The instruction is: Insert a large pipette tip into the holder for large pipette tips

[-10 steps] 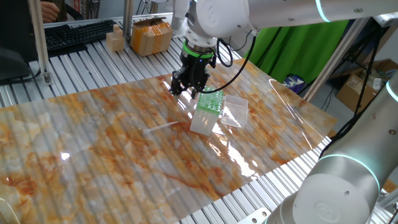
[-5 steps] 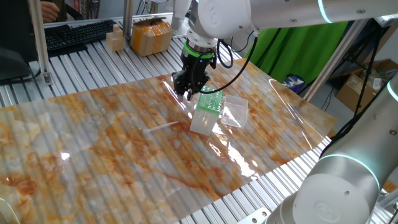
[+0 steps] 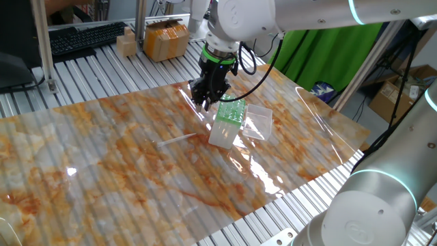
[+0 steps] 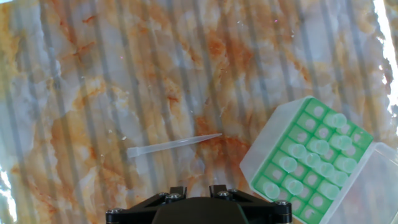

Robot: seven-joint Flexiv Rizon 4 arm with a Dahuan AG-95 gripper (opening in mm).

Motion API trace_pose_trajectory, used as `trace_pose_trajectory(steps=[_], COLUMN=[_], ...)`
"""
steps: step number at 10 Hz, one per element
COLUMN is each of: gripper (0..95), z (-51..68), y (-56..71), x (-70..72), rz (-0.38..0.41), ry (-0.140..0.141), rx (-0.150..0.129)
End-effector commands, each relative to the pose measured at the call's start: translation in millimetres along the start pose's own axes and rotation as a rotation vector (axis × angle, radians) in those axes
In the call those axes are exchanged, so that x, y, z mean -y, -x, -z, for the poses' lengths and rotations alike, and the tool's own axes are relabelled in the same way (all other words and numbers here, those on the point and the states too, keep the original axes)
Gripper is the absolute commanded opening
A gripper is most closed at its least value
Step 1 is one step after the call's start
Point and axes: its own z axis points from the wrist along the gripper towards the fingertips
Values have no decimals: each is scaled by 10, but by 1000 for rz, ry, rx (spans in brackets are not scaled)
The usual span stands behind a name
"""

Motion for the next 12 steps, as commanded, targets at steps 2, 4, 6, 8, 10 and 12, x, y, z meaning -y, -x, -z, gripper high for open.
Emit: trace_pose_trajectory(steps=[2, 4, 6, 8, 10, 12], gripper=[190, 190, 190, 0, 0, 0], z=[-2, -1, 7, 15, 15, 19], y=[-2, -5, -12, -18, -18, -21], x=[-1, -4, -22, -37, -38, -48], rz=[-1, 26, 73, 78, 46, 38], ry=[3, 5, 9, 7, 8, 9], rx=[0, 1, 1, 1, 1, 2])
